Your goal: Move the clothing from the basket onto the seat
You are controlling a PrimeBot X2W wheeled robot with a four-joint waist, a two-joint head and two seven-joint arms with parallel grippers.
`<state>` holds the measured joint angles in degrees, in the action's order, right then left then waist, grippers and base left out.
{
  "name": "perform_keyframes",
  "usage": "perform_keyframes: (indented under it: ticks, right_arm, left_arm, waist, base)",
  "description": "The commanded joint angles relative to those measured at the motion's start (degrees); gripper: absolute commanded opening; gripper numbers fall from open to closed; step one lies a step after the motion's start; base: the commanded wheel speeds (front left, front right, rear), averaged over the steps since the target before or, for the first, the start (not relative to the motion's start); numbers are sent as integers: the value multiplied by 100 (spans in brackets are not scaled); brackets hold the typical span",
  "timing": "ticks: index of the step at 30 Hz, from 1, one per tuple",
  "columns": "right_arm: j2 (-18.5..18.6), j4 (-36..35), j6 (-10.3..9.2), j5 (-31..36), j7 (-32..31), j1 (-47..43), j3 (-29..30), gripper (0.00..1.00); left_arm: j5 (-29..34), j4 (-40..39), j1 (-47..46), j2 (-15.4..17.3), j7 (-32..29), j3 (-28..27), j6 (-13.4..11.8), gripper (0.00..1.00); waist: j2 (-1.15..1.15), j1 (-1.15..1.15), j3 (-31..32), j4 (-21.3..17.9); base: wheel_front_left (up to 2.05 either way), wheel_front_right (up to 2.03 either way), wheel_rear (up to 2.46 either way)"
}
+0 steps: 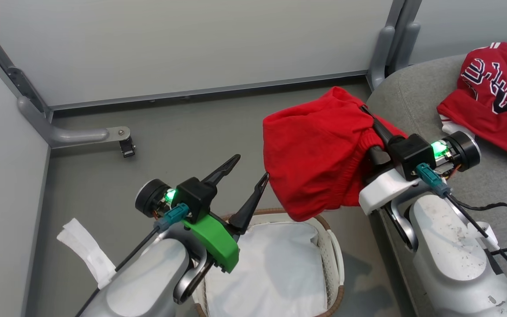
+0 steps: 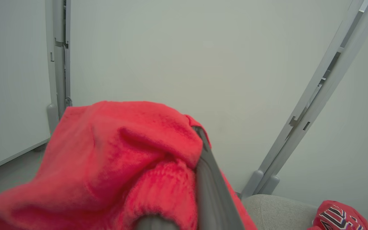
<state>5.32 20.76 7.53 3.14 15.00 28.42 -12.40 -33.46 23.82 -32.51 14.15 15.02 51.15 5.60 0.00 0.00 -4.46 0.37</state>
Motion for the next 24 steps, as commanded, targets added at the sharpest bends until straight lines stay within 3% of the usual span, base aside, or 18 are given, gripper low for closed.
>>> perform_keyframes:
  ticks: [1,13,24]
  right_arm:
    - [32,-33,-8,47,28,-112,58,0]
    - [1,-236,-8,88,28,-369,628,0]
    - [-74,-537,-8,89,28,-711,1126,0]
  left_arm:
    - [98,-40,157,-54,19,-73,38,100]
    - [535,-104,518,-424,20,-476,143,100]
    - [845,-24,517,-571,14,-458,190,100]
  waist:
    - [0,0,-22,9]
    - [0,0,-203,-308]
    - [0,0,-722,-1489]
  base:
    - [0,0,0]
    - [0,0,0]
    - [0,0,0]
